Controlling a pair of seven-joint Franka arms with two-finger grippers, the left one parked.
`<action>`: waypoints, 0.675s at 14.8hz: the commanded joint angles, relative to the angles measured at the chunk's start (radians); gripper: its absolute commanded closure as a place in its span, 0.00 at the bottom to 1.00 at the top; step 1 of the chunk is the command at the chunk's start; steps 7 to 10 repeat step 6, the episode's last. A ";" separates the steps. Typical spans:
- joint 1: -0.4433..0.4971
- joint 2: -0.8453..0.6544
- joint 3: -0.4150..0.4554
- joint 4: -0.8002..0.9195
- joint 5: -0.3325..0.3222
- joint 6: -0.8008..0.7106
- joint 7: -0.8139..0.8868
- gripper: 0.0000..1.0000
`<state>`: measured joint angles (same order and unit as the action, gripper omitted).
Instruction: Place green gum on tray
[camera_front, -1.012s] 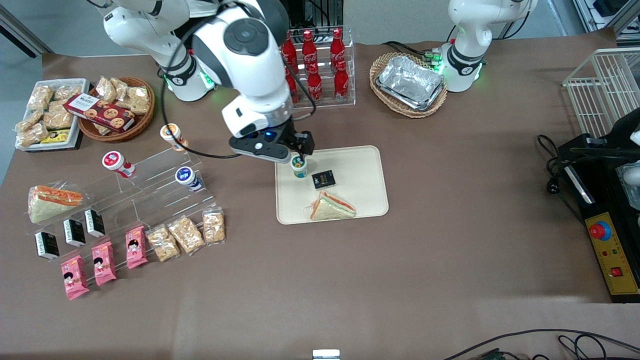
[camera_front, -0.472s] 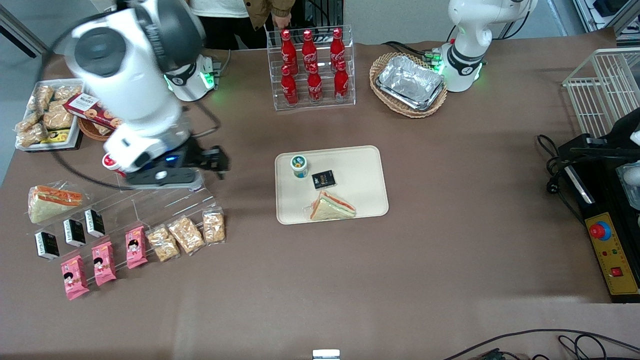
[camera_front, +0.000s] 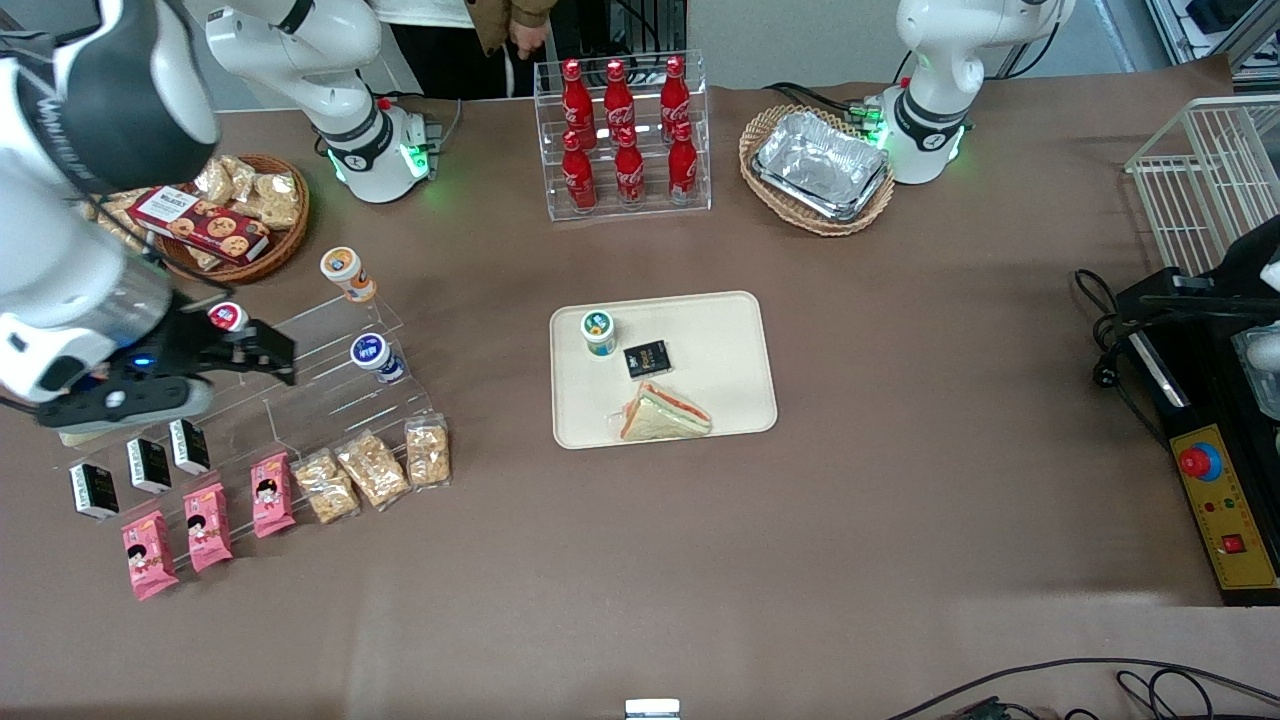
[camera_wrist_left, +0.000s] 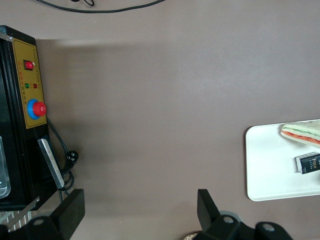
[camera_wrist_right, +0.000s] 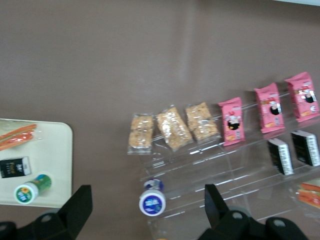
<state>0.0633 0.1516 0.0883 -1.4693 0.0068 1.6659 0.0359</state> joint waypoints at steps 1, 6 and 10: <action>0.007 -0.029 -0.071 -0.019 0.016 -0.018 -0.089 0.00; 0.006 -0.013 -0.105 -0.005 0.053 -0.014 -0.105 0.00; 0.006 -0.013 -0.105 -0.005 0.053 -0.014 -0.105 0.00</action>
